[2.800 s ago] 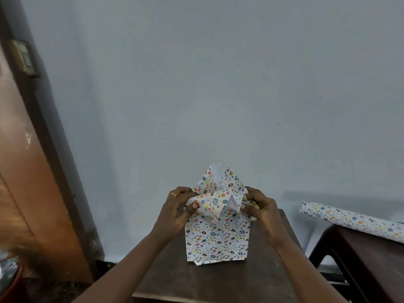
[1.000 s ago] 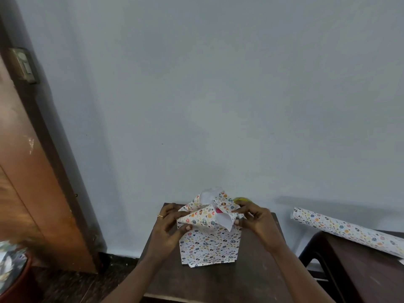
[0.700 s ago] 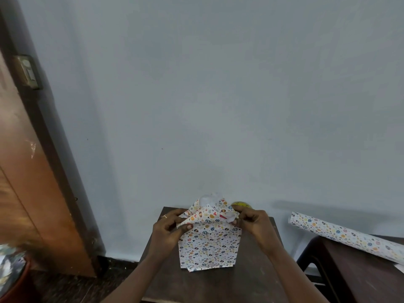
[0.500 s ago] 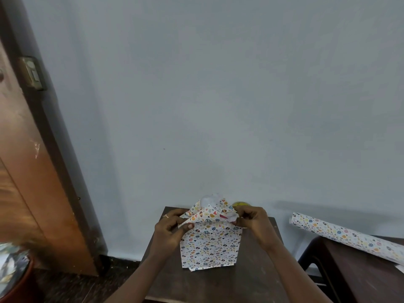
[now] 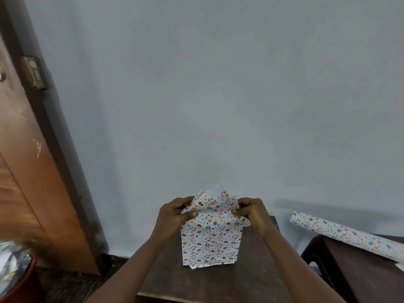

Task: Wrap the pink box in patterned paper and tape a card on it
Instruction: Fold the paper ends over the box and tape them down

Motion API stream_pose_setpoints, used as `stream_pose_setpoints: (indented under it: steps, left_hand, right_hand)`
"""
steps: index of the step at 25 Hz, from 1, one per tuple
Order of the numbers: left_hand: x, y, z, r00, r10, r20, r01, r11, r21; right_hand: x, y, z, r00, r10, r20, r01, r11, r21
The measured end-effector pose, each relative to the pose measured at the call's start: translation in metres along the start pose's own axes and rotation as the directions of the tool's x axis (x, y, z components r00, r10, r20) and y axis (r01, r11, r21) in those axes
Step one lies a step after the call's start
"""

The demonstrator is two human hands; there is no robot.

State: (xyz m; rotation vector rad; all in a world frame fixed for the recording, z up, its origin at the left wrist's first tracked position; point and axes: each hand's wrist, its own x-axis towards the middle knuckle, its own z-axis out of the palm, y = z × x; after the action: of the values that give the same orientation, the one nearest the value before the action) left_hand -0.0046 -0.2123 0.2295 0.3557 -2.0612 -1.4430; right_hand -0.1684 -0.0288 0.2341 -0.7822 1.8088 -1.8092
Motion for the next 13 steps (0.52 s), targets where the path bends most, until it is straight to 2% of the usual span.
stream_pose_setpoints:
  steps: [4,8,13]
  left_hand:
    - [0.008,0.005,-0.006,0.998,-0.056,0.013,0.056,0.998,0.008]
    - [0.009,0.011,-0.006,0.997,-0.079,-0.008,0.079,0.997,-0.009]
    - [0.006,0.014,0.004,0.987,0.147,-0.06,-0.132,0.969,0.21]
  right_hand:
    - [0.005,-0.009,-0.001,0.999,0.034,0.019,-0.033,0.997,-0.065]
    - [0.003,-0.015,-0.004,0.993,-0.036,0.116,0.056,0.983,-0.176]
    - [0.002,-0.018,0.004,0.995,-0.087,0.059,0.09,0.994,-0.06]
